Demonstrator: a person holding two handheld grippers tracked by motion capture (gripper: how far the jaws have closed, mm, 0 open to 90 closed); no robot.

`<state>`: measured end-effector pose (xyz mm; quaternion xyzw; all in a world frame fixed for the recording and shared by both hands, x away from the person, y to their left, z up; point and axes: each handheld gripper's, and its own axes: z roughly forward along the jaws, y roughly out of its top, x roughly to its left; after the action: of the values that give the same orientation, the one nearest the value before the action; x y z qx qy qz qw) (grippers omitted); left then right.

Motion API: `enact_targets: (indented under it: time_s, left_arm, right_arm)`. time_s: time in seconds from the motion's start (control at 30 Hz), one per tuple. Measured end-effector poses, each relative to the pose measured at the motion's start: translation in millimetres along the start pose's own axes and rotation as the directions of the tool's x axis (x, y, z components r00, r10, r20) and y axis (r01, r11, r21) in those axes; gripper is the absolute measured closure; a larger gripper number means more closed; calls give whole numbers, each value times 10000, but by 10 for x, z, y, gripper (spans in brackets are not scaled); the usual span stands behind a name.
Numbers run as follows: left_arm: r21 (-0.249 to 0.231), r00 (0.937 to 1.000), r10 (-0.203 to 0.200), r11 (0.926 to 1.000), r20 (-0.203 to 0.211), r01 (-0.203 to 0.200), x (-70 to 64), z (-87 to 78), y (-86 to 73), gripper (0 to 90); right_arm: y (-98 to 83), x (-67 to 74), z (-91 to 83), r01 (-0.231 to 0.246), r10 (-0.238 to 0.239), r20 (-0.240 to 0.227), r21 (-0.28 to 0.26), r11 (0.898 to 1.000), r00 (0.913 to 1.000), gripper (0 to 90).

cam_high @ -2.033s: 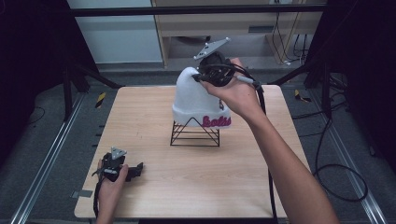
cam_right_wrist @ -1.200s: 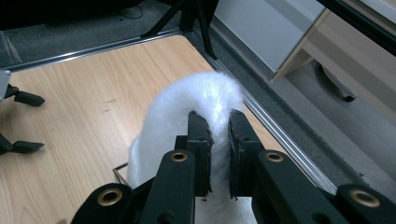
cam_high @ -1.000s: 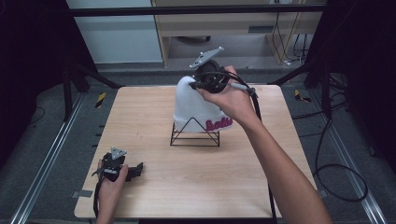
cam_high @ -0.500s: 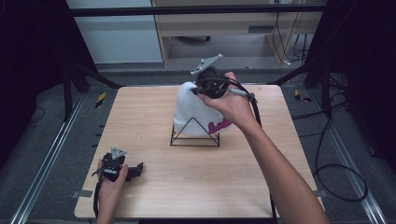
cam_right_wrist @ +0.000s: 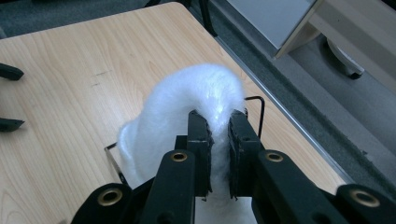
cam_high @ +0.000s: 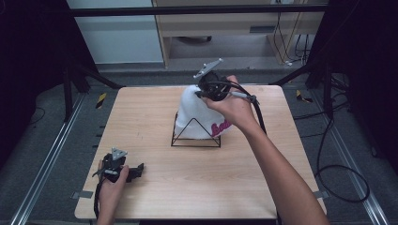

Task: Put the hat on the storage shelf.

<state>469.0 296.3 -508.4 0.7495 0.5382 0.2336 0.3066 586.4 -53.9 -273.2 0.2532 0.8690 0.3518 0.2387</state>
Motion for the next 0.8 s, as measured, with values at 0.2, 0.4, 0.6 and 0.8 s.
enact_targets:
  time_s: [0.2, 0.4, 0.6, 0.8]
  left_arm:
    - [7, 10000, 10, 10000, -2, -10, 1, 0, 0, 0]
    - [10, 10000, 12, 10000, -1, -12, 1, -1, 0, 0]
    - [15, 10000, 18, 10000, -1, -18, 1, -1, 0, 0]
    - [16, 10000, 17, 10000, 1, -17, 1, -1, 0, 0]
  right_arm:
    - [-84, -44, 74, -230, 230, 27, 135, 9996, 9997, 819]
    - [-139, -73, 106, -336, 335, 63, 278, 9990, 9994, 819]
    - [-215, -59, 155, -384, 384, 7, 436, 9983, 9993, 819]
    - [-247, -24, 150, -387, 392, -77, 564, 9977, 9992, 819]
